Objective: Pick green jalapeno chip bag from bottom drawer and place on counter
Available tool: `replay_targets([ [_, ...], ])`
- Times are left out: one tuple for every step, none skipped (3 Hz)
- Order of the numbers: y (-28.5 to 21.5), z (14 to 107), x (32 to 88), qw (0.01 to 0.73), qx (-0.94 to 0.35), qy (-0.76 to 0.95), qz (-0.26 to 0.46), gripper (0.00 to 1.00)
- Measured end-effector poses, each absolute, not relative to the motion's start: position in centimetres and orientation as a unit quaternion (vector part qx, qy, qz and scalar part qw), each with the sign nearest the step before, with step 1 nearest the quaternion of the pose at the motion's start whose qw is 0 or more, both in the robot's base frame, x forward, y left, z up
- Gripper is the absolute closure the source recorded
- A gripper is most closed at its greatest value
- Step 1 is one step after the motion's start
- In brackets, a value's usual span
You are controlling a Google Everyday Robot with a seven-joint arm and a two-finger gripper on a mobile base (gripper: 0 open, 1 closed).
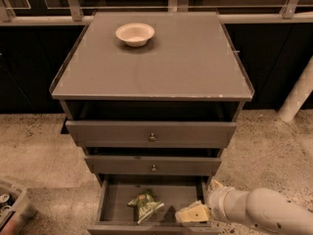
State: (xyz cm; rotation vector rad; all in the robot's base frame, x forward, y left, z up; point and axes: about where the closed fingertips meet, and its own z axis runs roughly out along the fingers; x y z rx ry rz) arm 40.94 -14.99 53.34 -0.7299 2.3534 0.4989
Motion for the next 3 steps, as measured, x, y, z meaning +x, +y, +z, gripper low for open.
replay_targets([
  [-14.6,52.5,40.8,0.306,-0.272,0.891,0.197,0.00],
  [-14.6,52.5,40.8,0.306,-0.273,0.891,0.196,0.00],
  [-12.3,49.8,41.6,0.309,-0.274,0.883,0.222,0.00],
])
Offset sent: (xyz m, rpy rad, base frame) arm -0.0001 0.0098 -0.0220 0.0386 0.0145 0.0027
